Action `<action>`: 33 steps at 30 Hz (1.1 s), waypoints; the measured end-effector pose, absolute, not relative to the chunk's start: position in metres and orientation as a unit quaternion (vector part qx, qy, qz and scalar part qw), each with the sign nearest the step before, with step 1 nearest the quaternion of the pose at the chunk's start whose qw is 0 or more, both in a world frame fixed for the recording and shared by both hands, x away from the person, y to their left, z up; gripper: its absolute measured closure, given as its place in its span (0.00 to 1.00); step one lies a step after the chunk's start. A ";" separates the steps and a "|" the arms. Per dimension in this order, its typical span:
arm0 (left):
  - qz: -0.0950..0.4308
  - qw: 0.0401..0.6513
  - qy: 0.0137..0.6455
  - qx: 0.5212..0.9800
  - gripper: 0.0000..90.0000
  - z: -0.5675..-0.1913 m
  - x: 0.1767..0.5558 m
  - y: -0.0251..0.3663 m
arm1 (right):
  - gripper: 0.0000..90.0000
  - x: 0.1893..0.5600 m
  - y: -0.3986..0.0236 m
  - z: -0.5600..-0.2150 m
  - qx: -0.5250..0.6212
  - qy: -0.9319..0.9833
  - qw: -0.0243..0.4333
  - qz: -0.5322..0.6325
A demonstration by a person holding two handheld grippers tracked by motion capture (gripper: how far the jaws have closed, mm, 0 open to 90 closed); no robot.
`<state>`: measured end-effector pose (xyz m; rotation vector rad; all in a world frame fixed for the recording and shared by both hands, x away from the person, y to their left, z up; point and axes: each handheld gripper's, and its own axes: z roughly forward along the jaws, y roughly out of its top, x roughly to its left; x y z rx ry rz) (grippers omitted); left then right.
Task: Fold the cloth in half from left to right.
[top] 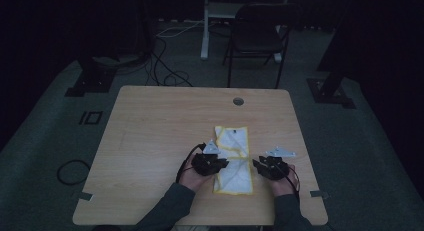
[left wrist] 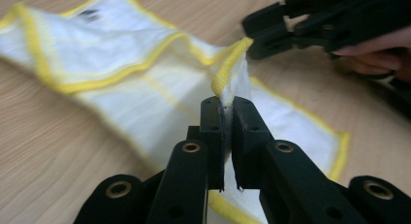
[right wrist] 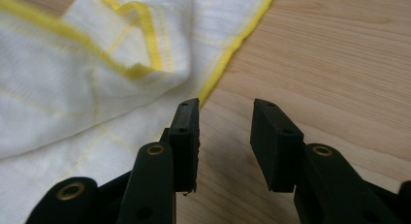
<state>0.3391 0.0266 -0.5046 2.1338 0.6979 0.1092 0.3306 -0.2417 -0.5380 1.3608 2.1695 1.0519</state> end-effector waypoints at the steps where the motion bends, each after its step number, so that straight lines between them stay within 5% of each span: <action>1: 0.042 0.435 0.276 0.856 0.93 -0.504 0.337 0.024 | 0.70 0.331 -0.243 -0.538 0.484 0.769 0.186 0.374; 13: 0.031 0.468 0.233 0.852 0.71 -0.490 0.316 0.022 | 0.69 0.332 -0.247 -0.536 0.493 0.760 0.193 0.377; 33: 0.053 0.463 0.265 0.844 0.67 -0.502 0.309 0.044 | 0.69 0.334 -0.241 -0.531 0.483 0.759 0.203 0.386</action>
